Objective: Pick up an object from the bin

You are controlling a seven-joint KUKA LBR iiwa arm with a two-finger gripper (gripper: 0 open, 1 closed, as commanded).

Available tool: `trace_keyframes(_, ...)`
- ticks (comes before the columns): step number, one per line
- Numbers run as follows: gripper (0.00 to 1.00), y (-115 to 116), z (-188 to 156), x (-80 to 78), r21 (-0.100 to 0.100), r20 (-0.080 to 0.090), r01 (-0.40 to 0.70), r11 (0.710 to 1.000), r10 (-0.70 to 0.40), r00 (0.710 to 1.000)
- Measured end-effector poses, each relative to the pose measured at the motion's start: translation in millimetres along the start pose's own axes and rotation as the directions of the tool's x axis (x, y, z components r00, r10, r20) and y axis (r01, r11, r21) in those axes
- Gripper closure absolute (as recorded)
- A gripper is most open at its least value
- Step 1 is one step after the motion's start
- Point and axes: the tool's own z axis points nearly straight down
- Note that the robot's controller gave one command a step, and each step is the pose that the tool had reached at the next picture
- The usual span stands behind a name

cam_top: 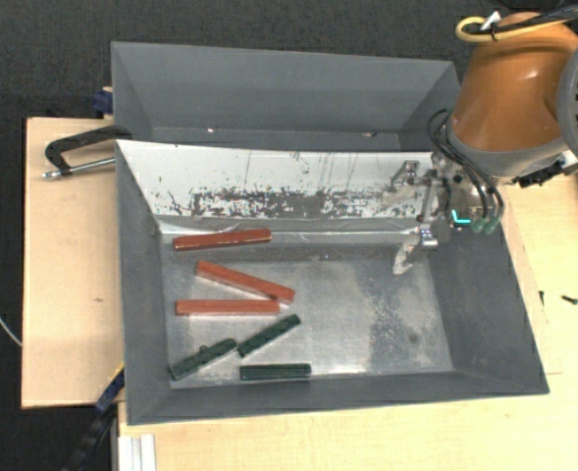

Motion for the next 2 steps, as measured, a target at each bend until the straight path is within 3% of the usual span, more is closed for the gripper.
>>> trace_keyframes(1, 0.00, 0, -5, -1.5, 0.001, 0.009, 0.001, 1.000, -0.001, 1.000)
trace_keyframes(2, 0.00, 46, 31, -11.0, 0.003, 0.012, 0.062, 0.998, -0.062, 0.998)
